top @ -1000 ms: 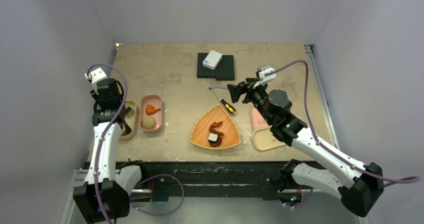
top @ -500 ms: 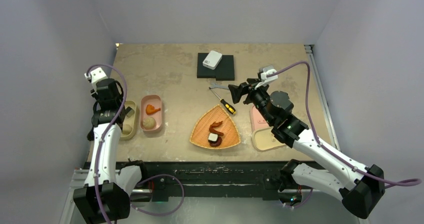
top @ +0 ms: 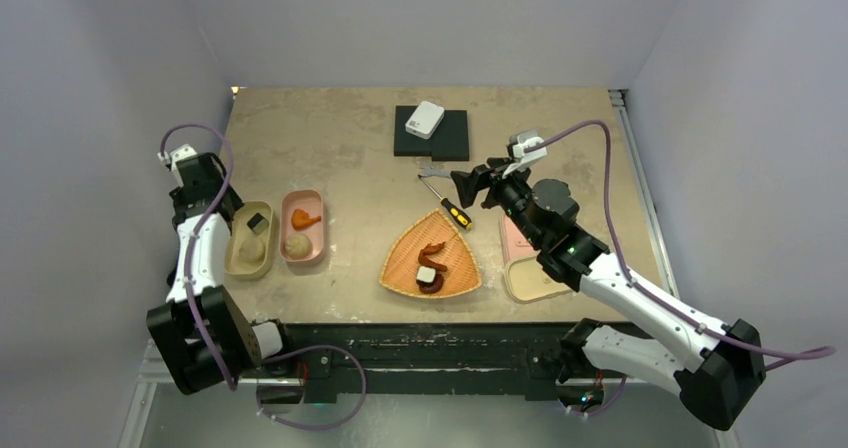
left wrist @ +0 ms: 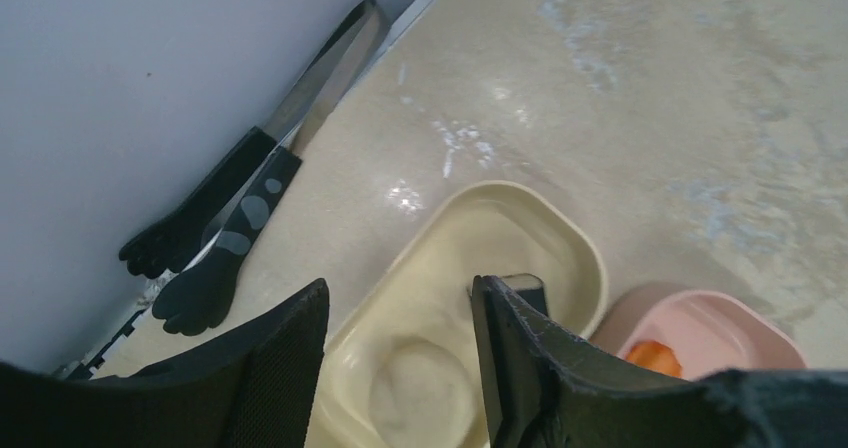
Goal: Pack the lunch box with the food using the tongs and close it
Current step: Pick up the clamp at the center of the board.
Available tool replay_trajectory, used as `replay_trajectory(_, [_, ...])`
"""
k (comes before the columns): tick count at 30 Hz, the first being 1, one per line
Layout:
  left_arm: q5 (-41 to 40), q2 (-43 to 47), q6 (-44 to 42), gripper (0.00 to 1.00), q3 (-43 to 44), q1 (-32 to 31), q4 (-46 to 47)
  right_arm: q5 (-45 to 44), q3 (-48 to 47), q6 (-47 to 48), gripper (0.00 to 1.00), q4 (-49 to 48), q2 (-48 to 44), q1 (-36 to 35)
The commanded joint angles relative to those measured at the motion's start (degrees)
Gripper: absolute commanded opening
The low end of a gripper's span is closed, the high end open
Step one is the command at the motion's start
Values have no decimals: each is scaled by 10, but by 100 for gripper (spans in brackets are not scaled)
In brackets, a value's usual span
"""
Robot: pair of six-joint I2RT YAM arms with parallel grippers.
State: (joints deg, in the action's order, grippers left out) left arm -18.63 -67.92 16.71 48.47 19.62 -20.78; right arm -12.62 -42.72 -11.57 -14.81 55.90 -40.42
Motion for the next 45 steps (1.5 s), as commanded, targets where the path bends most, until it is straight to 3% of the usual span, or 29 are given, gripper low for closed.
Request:
replay_trajectory(1, [45, -55, 15, 52, 36, 63, 25, 32, -3, -12, 86, -34, 18, 2])
replay_trajectory(16, [-107, -196, -25, 46, 39, 89, 48, 87, -4, -18, 85, -57, 4, 2])
replay_trajectory(24, [-97, -228, -28, 55, 42, 114, 52, 89, 11, -18, 86, -56, -44, 3])
replay_trajectory(45, [-33, -278, -31, 59, 48, 143, 52, 82, 36, -20, 86, -62, -88, 3])
